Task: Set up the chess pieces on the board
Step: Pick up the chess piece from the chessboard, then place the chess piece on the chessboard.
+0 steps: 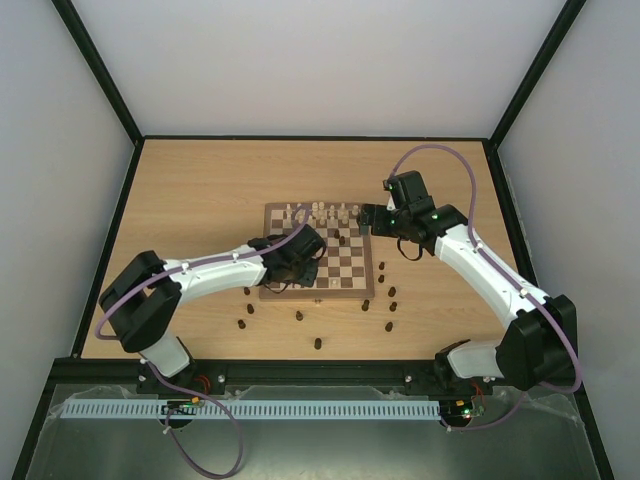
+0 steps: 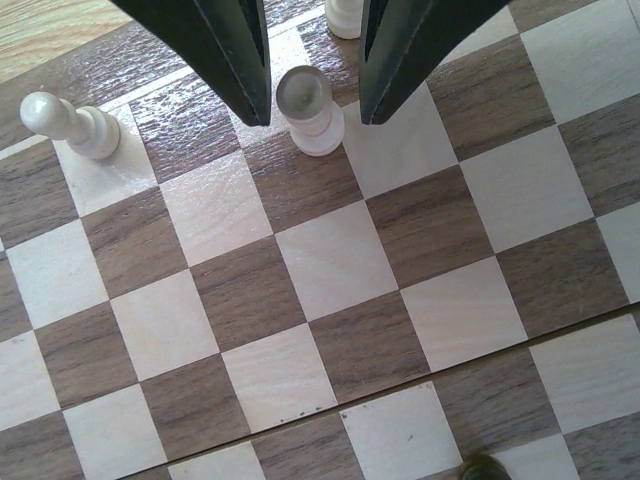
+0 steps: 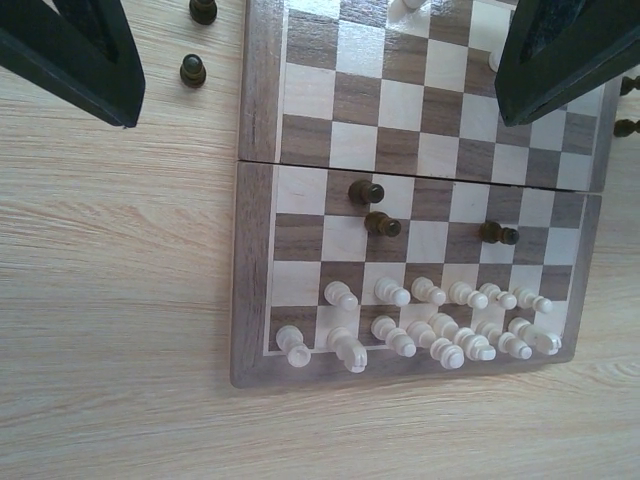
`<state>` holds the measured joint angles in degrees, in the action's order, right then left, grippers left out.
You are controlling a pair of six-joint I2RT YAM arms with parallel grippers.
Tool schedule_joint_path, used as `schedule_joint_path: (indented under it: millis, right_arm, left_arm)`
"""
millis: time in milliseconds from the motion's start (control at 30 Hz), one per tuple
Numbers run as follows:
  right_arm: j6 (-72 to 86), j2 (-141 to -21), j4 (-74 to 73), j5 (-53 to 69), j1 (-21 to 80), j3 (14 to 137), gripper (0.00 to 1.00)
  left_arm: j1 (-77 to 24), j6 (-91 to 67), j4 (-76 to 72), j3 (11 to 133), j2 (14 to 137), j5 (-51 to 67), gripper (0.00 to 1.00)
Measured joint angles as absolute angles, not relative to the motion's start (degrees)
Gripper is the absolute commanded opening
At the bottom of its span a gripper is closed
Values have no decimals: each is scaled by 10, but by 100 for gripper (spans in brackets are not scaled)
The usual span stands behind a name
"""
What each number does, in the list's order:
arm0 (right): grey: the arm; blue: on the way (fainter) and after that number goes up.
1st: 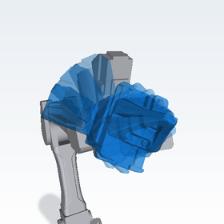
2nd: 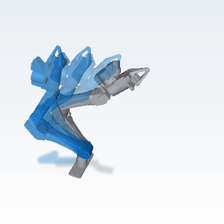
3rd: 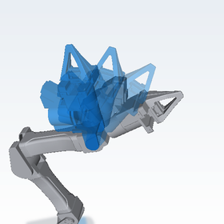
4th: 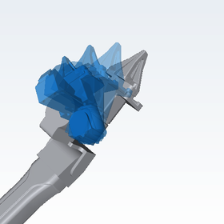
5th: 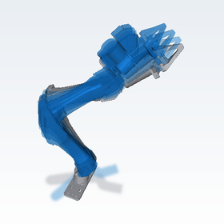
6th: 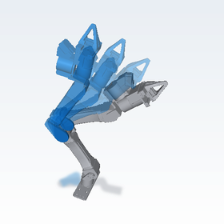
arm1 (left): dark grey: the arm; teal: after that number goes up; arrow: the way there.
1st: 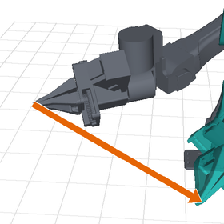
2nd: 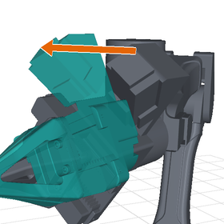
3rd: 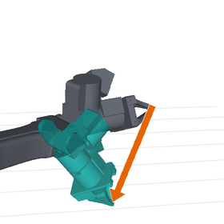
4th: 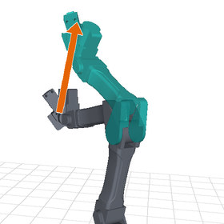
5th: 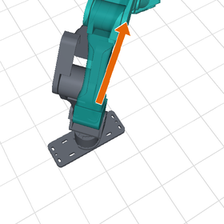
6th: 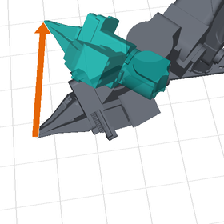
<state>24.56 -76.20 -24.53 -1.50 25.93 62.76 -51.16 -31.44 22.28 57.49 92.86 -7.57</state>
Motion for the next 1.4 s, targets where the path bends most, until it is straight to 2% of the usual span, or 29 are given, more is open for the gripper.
schedule_joint_path:
  millis: [133, 400, 533, 833, 1400]
  right_arm:
    - [245, -762, -243, -14, 259, 628, 96]
    - [245, -762, -242, -14, 259, 627, 95]
    - [245, -762, -241, -13, 259, 626, 95]
    - [245, -757, -241, -8, 259, 622, 94]
    - [245, -736, -240, 12, 259, 620, 94]
  left_arm:
    - [-512, -314, 223, 575, 935, -76, 31]
    - [-512, -312, 223, 575, 947, -80, 14]
    - [-512, -310, 223, 577, 947, -83, 9]
    - [-495, -310, 247, 605, 945, -106, 9]
    - [-338, -285, 320, 758, 948, -173, 10]
